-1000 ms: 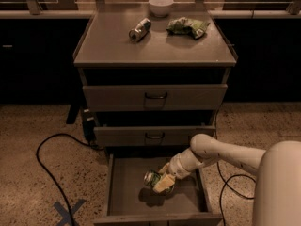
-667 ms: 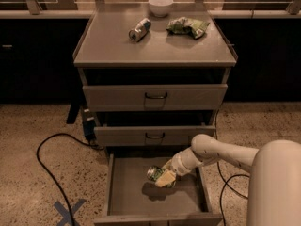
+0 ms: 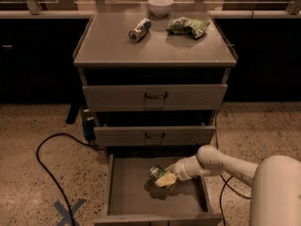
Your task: Place green can into bottom drawer
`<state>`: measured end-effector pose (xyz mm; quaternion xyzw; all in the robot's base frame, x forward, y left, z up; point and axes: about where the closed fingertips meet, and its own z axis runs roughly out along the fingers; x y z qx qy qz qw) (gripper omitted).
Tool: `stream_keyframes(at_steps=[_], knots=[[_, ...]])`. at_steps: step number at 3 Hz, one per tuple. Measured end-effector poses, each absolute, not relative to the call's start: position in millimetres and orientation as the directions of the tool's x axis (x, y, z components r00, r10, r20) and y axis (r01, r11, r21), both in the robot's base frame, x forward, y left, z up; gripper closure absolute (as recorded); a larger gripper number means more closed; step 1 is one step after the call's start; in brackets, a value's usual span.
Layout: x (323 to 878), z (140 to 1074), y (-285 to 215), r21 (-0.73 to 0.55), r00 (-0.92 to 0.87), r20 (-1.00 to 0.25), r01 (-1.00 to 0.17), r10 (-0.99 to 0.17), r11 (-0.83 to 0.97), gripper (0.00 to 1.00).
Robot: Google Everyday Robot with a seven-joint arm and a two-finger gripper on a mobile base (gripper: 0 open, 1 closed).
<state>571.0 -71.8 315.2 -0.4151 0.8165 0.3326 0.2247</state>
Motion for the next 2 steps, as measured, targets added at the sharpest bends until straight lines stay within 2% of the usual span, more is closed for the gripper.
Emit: stream_keyframes(at_steps=[2], knots=[[565.6,298.3,-65.9,0.384,-0.567,-0.642,-0.821,-0.516,0.424,1.00]])
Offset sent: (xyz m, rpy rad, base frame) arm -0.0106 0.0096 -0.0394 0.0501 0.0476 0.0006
